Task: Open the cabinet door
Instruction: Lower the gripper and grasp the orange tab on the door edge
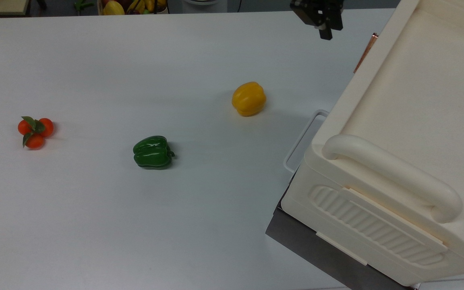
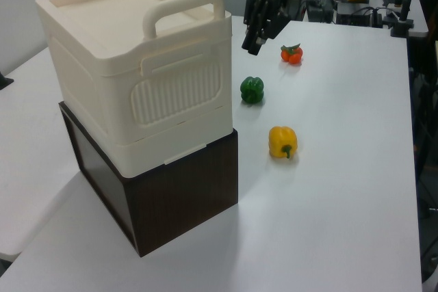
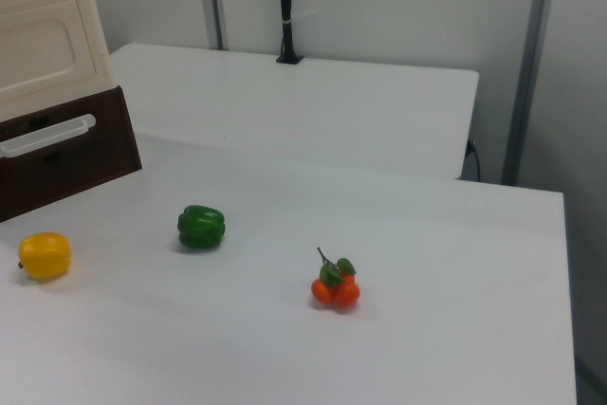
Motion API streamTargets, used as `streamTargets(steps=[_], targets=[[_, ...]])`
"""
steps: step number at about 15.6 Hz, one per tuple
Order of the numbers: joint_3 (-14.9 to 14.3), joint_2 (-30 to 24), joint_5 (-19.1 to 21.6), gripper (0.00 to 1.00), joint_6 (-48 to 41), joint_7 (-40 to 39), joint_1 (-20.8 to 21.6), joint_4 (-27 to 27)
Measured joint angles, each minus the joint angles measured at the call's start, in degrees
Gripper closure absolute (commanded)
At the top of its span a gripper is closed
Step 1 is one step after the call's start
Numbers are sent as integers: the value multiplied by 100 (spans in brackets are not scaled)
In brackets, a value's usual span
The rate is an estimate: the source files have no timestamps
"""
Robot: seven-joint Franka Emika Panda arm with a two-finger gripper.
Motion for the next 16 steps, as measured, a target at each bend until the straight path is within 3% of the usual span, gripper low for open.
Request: streamTargets(steps=[11,13,15,16], targets=[[214,372,0,71,1160,-49,184,5],[271,424,-7,81,1224,-61,193,5],[289,421,-13,100,1223,-146,193,5],[292,421,-15,100,1223,-182,192,5]])
